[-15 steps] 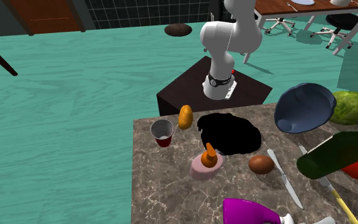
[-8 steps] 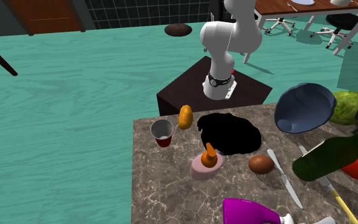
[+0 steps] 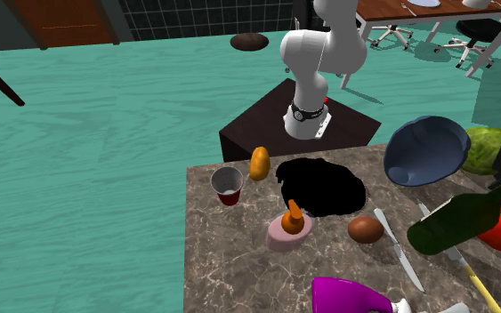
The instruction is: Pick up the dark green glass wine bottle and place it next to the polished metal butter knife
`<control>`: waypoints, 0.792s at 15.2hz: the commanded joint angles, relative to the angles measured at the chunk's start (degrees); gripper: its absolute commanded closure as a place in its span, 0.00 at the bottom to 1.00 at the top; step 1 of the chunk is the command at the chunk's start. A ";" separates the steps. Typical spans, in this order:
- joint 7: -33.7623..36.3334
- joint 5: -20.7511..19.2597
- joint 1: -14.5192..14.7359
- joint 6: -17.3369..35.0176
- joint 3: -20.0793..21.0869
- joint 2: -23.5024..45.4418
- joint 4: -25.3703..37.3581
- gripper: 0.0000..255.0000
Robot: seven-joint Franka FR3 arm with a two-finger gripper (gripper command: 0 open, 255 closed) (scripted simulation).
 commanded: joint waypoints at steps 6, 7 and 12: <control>0.01 0.00 0.00 0.01 0.00 -0.01 0.02 0.00; 0.01 0.00 0.00 0.01 0.00 -0.01 0.02 0.00; -0.99 1.23 -0.28 -7.27 -1.01 -2.17 5.61 0.00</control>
